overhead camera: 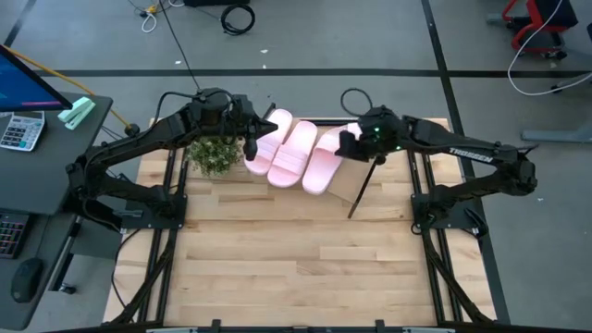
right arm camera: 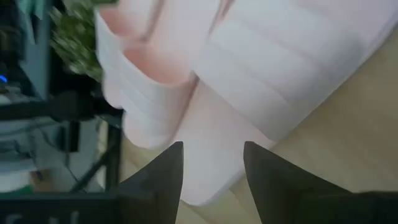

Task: Pick and place slides into the shelf
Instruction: Put the pink slide on the shelf

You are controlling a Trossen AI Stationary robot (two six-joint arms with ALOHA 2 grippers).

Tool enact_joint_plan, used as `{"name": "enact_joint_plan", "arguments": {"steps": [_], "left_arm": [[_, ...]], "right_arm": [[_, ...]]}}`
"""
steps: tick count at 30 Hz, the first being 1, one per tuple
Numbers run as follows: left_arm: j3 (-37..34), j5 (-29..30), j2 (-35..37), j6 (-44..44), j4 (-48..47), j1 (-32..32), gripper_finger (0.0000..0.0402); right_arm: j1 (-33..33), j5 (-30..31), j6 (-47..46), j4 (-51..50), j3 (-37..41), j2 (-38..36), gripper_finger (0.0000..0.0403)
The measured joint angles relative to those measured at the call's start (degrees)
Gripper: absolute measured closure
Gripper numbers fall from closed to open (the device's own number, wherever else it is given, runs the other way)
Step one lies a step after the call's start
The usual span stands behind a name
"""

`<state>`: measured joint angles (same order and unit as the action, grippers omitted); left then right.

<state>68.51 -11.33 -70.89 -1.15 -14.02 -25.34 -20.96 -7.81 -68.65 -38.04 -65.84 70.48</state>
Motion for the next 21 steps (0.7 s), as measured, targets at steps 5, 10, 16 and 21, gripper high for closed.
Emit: {"name": "enact_joint_plan", "arguments": {"steps": [5, 10, 16, 21], "left_arm": [[0.0, 0.0, 0.0, -0.76, -0.09, 0.01, 0.0379], [0.0, 0.0, 0.0, -1.14, -0.1, -0.01, 0.0387], [0.0, -0.03, 0.0, -1.49, -0.11, -0.65, 0.0388], [0.0, 0.0, 0.0, -1.17, -0.11, -2.43, 0.038]], "right_arm": [[-1.8, 1.87, -0.74, -3.96, 0.0, -4.03, 0.0229], [-4.16, 3.55, 0.63, -10.76, 0.0, -7.4, 0.0242], [-9.27, 5.84, 4.39, -12.51, 0.0, -10.66, 0.0275], [-16.96, 2.93, 11.3, -12.96, 0.0, -10.42, 0.028]]}}
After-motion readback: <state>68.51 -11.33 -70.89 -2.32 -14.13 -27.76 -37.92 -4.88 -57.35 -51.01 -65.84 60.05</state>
